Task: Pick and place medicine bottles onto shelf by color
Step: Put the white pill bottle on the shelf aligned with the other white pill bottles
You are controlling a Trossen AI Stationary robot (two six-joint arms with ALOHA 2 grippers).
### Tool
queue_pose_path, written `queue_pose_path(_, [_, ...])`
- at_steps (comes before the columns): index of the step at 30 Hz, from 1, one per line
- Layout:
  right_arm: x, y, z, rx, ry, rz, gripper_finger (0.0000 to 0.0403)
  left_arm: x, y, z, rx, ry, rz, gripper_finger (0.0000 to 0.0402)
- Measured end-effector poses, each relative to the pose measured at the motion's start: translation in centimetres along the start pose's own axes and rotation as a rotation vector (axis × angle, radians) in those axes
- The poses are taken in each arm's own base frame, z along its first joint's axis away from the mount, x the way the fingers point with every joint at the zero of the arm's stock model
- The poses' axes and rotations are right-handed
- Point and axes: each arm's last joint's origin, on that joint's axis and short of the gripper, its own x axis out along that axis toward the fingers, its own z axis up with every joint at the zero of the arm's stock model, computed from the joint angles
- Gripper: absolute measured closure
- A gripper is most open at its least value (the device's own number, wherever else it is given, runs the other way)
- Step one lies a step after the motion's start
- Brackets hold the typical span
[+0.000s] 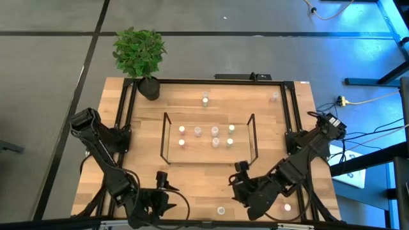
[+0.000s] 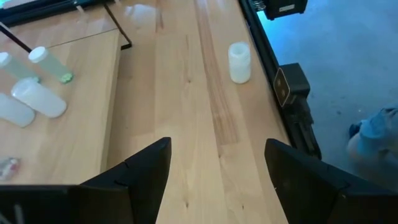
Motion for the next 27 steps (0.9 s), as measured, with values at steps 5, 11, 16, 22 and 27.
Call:
queue_pose_path(5, [0.4, 1.1, 0.0, -0.05, -0.049, 0.03, 0.0186, 0.0, 0.0, 0.0, 0.002, 0.0, 0.0, 0.0149])
queue_pose_path(11, [1.9, 1.8, -0.3, -0.064, -0.023, 0.025, 0.0186, 0.0, 0.0, 0.0, 0.004, 0.001, 0.001, 0.0149])
queue_pose_path(16, [3.3, 2.3, -0.6, -0.053, 0.006, 0.015, 0.0186, 0.0, 0.0, 0.0, 0.005, 0.002, 0.001, 0.0149])
queue_pose_path(22, [3.5, 2.3, -0.7, 0.08, 0.011, 0.012, 0.0186, 0.0, 0.0, 0.0, 0.006, 0.003, 0.001, 0.0149])
queue_pose_path(27, [4.0, 2.5, -0.8, 0.079, 0.022, 0.009, 0.0186, 0.0, 0.0, 0.0, 0.005, 0.003, 0.001, 0.0149])
